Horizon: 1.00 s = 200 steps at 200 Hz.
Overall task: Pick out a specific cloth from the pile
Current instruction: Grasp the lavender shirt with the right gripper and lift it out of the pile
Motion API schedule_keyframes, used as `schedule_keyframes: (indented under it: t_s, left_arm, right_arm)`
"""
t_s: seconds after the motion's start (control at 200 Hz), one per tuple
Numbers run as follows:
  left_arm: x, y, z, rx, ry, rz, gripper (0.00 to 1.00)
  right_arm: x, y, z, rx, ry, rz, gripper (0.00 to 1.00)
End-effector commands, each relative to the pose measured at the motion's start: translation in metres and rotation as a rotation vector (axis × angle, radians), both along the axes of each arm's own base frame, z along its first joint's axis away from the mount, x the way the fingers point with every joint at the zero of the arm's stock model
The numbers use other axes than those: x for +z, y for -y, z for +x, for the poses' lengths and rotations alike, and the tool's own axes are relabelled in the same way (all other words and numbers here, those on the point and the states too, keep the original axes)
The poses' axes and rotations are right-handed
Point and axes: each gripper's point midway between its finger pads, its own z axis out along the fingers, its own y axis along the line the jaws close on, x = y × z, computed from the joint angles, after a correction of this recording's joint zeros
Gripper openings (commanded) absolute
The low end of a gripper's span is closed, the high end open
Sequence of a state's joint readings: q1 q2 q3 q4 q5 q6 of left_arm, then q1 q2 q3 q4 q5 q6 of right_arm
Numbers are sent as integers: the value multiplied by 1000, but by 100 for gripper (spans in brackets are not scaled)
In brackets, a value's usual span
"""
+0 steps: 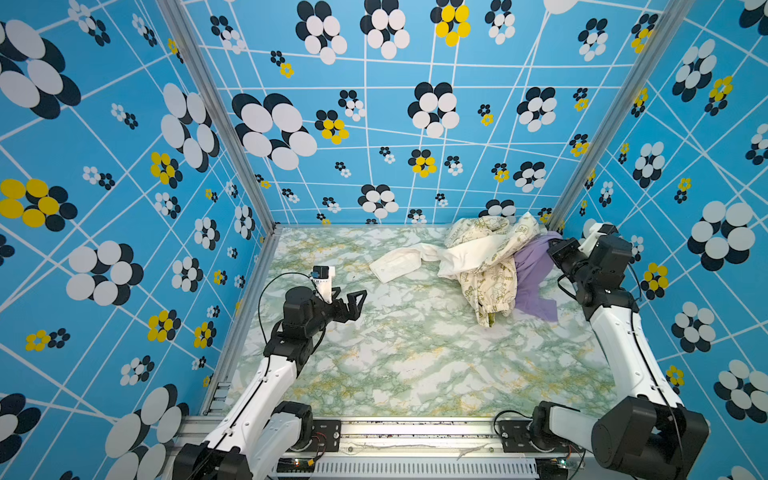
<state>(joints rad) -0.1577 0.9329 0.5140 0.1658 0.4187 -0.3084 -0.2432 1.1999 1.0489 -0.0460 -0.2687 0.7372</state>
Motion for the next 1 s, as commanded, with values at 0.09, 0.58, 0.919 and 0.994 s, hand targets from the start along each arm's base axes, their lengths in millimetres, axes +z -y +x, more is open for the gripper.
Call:
schedule_keyframes:
  t_s: [0.09,0.58,0.919,0.994]
  left_arm:
    - [18,1,3,5,46,-18,99]
    - [15,1,-1,5,42,-17,99]
    - [15,1,-2,3,46,-17,99]
    - [15,0,-3,4,47,-17,99]
  right_arm:
    - [74,5,-11,-48,182,-89,0]
    - [174,8,-44,-116,411,-216,0]
    - [232,-11,-41,-37,546,-214,0]
    - [243,-25,-39,14,571,-222,0]
